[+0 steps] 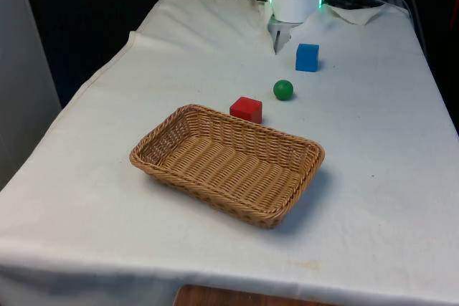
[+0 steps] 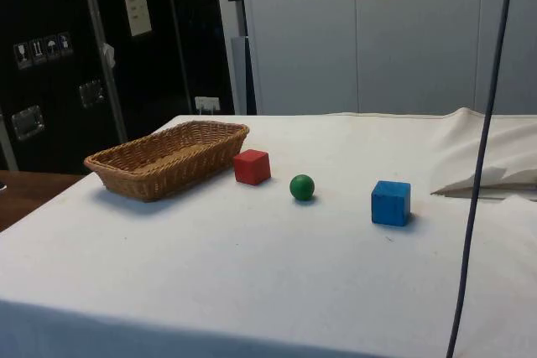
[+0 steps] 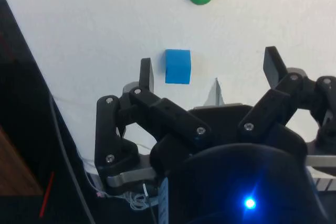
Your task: Place all non-red objects into the basket.
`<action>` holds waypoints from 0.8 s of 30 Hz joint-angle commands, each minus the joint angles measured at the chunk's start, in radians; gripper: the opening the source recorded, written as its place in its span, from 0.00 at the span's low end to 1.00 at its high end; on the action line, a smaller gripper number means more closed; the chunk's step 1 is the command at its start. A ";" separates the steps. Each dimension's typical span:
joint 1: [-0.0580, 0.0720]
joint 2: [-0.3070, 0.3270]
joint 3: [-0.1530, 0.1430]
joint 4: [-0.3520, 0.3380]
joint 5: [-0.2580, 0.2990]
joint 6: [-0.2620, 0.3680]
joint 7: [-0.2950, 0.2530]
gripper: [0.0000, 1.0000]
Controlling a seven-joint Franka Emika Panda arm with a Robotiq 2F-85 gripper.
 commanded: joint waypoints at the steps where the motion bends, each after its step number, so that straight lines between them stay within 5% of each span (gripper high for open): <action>1: 0.001 -0.007 0.001 -0.007 -0.002 0.000 0.000 1.00; 24: 0.002 -0.197 0.017 -0.182 -0.106 0.002 0.056 1.00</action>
